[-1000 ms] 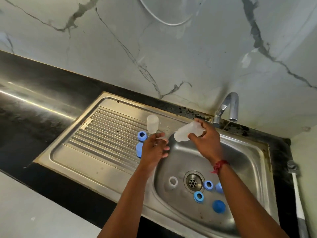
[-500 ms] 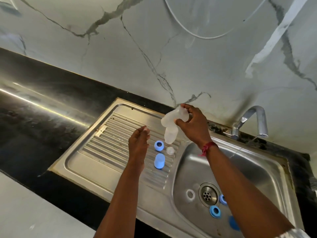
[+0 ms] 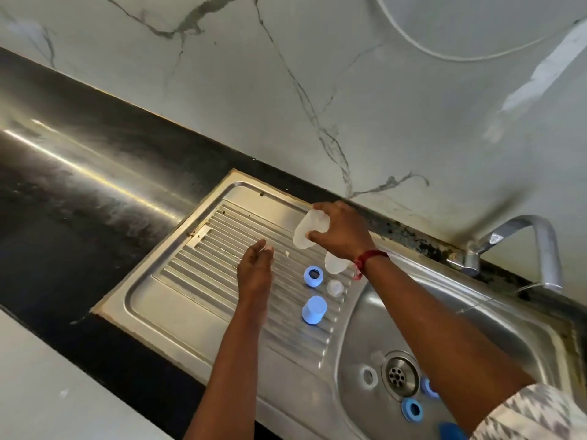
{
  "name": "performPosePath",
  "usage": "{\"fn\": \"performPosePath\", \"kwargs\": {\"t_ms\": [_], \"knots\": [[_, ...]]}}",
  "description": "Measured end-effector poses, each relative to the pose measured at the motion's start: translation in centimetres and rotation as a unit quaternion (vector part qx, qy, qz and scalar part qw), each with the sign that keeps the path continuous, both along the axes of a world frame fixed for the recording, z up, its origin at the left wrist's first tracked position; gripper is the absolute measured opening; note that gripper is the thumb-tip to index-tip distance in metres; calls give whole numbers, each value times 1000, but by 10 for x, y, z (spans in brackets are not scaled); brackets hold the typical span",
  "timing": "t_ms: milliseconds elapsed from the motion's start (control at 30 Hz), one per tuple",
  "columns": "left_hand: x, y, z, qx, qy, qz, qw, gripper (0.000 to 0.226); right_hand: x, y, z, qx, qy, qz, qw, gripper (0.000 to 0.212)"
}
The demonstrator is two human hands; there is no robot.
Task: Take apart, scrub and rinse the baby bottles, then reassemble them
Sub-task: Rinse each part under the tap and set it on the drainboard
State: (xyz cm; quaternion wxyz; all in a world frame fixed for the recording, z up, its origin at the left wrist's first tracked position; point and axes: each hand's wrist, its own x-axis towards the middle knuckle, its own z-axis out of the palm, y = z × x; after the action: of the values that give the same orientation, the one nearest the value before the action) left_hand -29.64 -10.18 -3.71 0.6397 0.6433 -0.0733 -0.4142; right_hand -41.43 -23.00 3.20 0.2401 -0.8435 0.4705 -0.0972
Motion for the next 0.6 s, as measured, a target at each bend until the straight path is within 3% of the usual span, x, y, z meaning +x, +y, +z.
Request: {"fn": "performPosePath", "kwargs": {"t_ms": [600], "knots": [[16,-1,-17,34,31,35,998,34,34,-15,-22,-33,156,69,985,66]]}}
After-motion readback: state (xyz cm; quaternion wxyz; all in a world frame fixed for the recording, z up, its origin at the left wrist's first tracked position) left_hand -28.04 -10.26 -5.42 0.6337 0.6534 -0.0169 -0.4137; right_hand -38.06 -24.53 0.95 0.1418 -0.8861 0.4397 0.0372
